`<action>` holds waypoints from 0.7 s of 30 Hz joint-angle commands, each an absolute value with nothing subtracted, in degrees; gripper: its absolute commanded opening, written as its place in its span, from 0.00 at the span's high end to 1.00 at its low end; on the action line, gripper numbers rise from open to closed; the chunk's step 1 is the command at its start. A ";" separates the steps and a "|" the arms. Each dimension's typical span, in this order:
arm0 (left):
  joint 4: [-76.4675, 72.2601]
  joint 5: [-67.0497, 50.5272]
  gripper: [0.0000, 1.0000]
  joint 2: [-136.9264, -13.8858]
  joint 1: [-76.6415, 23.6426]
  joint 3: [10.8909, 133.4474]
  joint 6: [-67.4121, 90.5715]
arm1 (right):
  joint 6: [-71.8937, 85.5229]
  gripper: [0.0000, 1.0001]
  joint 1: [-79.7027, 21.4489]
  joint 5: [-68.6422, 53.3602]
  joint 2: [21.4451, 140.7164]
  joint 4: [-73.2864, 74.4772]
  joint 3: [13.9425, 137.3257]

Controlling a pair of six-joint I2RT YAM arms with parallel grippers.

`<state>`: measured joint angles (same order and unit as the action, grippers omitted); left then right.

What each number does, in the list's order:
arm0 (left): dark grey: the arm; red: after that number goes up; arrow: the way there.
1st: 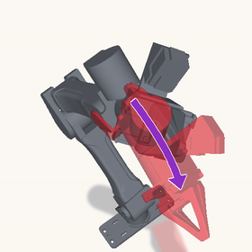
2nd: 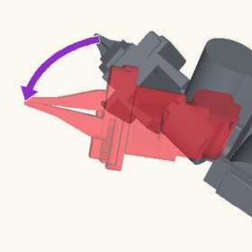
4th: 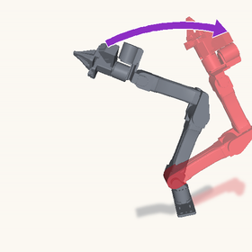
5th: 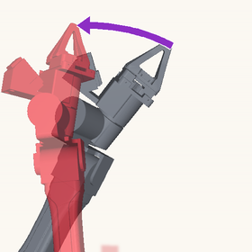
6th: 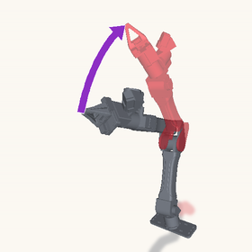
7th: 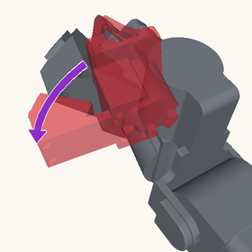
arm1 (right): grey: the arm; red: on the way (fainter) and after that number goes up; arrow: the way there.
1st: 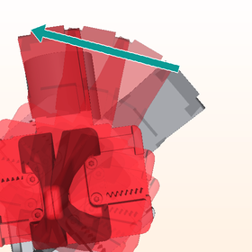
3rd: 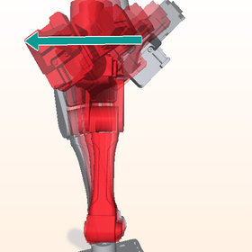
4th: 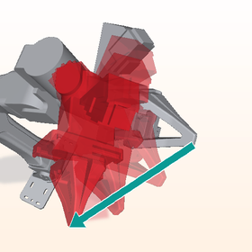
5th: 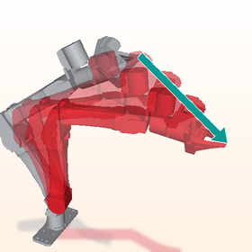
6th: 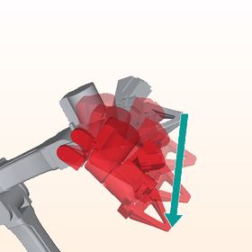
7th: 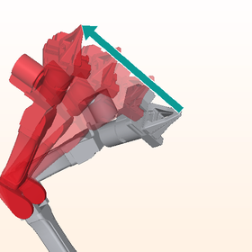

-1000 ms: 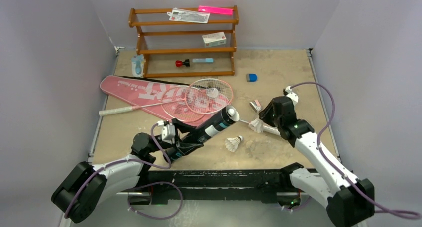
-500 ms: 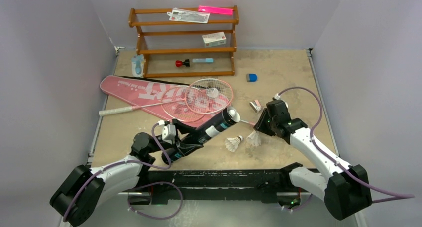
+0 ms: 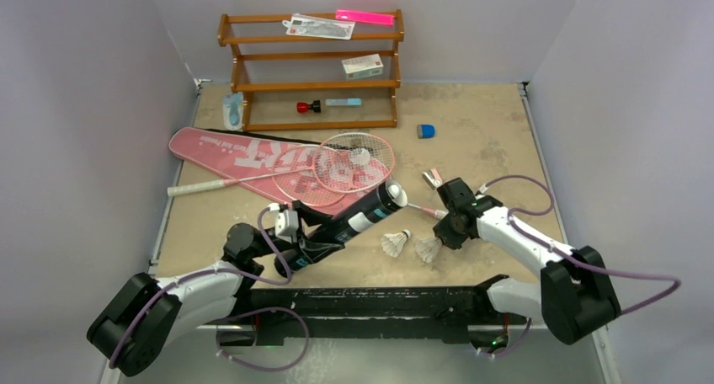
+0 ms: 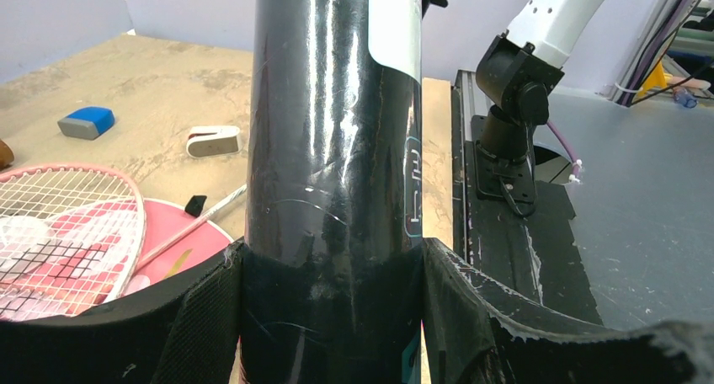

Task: Pack up the badminton gear
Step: Place the shuttlecock at the center of the board.

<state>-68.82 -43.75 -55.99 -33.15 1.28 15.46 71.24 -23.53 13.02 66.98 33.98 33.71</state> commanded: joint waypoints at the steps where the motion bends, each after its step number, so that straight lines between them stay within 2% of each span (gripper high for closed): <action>1: -73.31 -44.34 0.53 -56.13 -33.35 2.03 15.33 | 72.54 0.64 -25.71 17.02 70.11 34.10 36.13; 3: -73.39 -43.87 0.53 -56.25 -33.31 2.02 15.66 | 70.77 0.58 -25.75 19.65 71.40 35.82 37.61; 6: -73.43 -43.90 0.53 -56.09 -33.38 1.96 15.86 | 68.63 0.15 -25.77 24.20 73.37 42.12 42.07; 7: -73.35 -43.94 0.53 -55.98 -33.36 1.87 15.86 | 68.16 0.11 -25.75 25.58 73.08 44.28 43.32; 9: -73.20 -43.86 0.53 -55.41 -33.33 1.61 15.67 | 65.42 0.10 -25.75 26.40 71.37 45.51 45.32; 12: -72.19 -43.63 0.53 -54.50 -33.31 1.43 15.39 | 64.64 0.13 -25.75 23.59 68.96 47.33 47.48; 15: -71.53 -43.43 0.53 -53.77 -33.33 1.41 15.12 | 63.24 0.14 -25.78 17.05 68.12 48.00 50.06; 21: -71.52 -43.39 0.53 -53.22 -33.34 1.49 15.20 | 71.33 0.17 -25.75 2.83 68.65 44.88 50.92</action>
<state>-68.38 -43.68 -54.28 -33.15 1.26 15.44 66.24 -25.58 13.30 68.49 45.08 49.76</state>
